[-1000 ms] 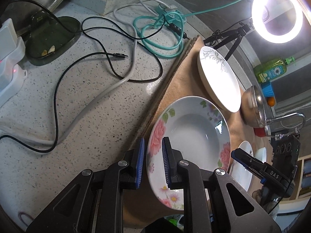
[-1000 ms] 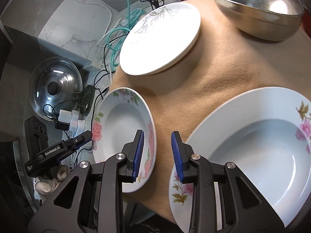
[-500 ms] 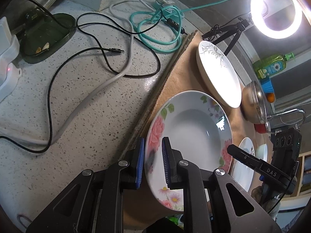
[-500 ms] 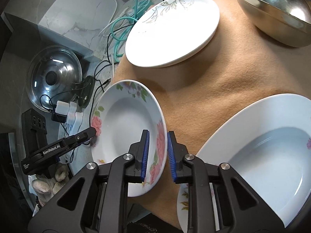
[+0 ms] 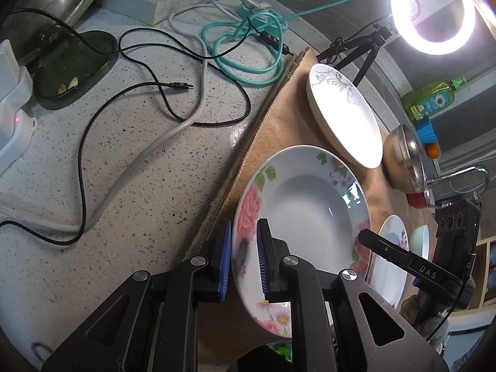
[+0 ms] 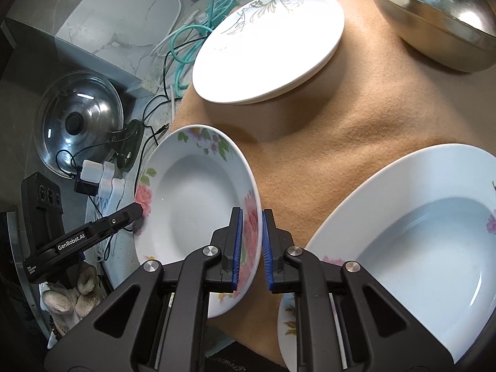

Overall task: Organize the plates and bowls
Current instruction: 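Lift the pink-rose plate with both tools and carry it over the pink-blossom plate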

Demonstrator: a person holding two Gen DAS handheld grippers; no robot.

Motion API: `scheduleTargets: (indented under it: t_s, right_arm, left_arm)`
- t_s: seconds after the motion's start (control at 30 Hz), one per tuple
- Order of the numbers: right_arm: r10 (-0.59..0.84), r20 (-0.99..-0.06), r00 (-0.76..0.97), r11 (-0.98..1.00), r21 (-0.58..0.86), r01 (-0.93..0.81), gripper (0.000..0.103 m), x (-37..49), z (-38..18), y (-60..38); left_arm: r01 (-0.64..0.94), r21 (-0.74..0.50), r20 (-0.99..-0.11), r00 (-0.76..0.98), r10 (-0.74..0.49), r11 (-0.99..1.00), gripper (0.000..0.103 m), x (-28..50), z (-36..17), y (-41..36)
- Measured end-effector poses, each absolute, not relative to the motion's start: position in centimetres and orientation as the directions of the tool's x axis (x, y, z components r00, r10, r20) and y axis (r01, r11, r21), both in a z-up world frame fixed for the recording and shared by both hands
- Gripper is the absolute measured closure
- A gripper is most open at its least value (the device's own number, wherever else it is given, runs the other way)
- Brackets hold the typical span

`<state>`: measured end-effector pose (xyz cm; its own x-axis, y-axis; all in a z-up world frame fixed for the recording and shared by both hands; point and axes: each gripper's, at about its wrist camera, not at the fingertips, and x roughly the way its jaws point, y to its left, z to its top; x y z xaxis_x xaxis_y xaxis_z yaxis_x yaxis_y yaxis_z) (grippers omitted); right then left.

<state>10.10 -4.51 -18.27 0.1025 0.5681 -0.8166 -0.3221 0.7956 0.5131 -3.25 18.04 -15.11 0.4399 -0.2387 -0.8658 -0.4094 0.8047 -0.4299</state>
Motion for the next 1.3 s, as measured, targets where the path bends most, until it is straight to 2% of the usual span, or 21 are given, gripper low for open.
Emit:
scheduleTargets:
  t_s: [0.6,1.3]
  right_arm:
    - [0.586,-0.787,0.191,0.803,0.532,-0.270,0.091,8.4,-15.1,-10.3]
    - [0.504,-0.806,0.309,0.859,0.504,-0.087,0.091,5.9,-14.1,-22.0]
  left_arm:
    - [-0.290,-0.453,-0.834,0.473,-0.285,0.843,0.089,-1.6,-12.0,14.0]
    - [-0.075,-0.454,-0.837,0.377,-0.396,0.888,0.089,1.8,-12.1,3.5]
